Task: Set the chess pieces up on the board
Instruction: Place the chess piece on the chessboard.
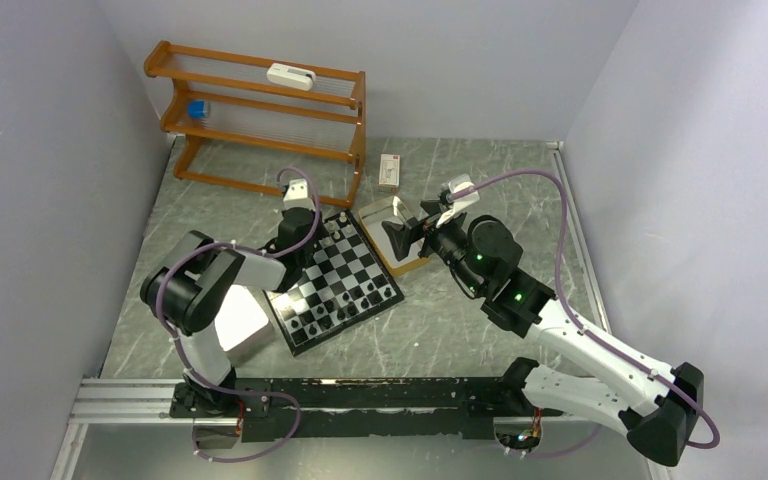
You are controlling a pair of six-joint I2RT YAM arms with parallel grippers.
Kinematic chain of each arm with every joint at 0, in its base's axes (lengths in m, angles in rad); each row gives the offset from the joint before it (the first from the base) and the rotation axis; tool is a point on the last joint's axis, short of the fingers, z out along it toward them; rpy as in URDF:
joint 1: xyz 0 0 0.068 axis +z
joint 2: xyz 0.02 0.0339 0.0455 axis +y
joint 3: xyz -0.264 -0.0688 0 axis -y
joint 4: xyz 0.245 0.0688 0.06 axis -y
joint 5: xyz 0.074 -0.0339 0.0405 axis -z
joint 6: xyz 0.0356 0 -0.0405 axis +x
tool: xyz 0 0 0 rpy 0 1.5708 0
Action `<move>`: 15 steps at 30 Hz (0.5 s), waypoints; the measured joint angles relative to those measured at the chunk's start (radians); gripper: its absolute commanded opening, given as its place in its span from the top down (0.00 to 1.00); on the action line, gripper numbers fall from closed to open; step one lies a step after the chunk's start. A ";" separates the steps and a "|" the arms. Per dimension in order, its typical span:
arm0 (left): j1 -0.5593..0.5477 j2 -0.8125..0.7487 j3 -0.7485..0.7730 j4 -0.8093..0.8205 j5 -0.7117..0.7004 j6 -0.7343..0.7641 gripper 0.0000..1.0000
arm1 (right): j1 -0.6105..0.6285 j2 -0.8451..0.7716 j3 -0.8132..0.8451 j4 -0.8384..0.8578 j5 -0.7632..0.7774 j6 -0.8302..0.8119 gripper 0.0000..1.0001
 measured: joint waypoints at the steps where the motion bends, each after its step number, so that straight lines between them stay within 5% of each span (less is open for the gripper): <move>1: 0.000 0.005 0.000 0.000 0.003 -0.002 0.95 | 0.000 0.000 0.000 0.000 0.000 0.000 0.05; 15: 0.000 0.021 0.000 0.003 0.007 -0.007 0.95 | 0.000 0.000 -0.003 0.000 0.003 0.000 0.05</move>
